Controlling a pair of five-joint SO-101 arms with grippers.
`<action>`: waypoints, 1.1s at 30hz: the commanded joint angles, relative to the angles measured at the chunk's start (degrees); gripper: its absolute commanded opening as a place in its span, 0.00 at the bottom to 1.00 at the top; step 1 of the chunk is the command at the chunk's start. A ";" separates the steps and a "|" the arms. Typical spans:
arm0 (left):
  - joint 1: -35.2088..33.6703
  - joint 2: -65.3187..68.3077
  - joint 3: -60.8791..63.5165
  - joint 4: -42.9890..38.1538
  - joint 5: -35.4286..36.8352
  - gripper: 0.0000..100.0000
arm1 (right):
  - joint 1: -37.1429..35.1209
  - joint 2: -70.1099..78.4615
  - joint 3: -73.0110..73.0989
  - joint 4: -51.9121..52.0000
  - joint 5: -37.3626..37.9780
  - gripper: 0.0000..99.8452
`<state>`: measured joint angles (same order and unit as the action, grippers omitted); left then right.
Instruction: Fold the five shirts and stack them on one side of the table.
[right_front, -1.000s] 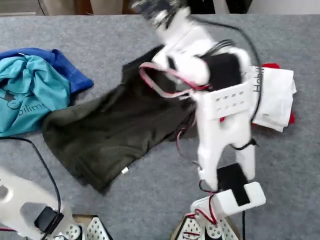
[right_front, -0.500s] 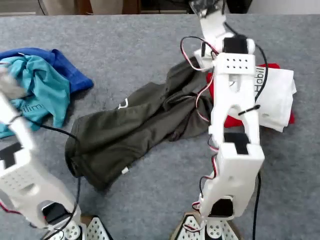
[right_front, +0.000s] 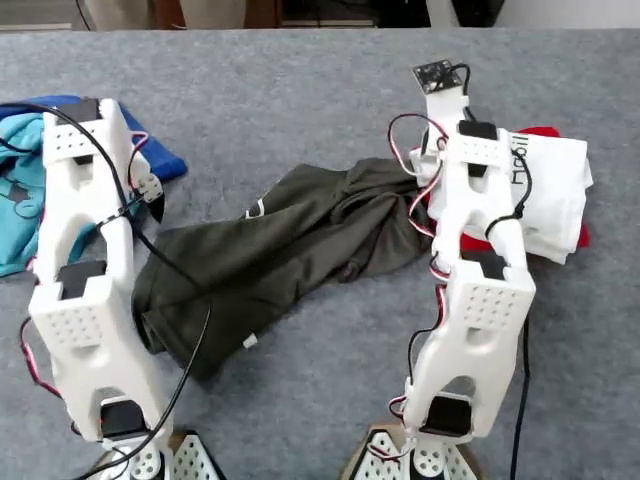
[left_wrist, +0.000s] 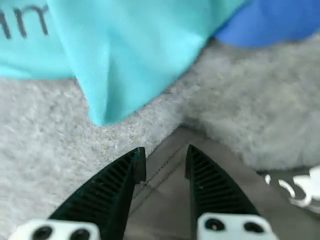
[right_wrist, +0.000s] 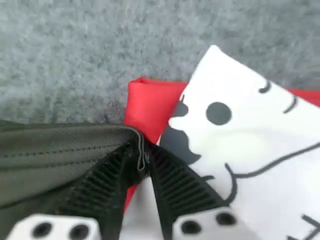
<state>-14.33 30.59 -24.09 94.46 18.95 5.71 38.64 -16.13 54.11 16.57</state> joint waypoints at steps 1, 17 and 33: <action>0.62 1.19 -0.44 -0.62 6.77 0.15 | -0.84 -2.95 1.80 -3.16 -0.18 0.00; 4.75 4.00 -7.21 -1.49 20.31 0.14 | -2.07 -2.77 1.98 -4.57 0.00 0.00; 1.76 16.92 -11.08 -1.41 20.57 0.14 | -2.07 -2.77 1.98 -4.57 0.00 0.00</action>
<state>-11.08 46.95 -34.37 92.88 39.16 4.92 38.64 -14.29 50.68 16.66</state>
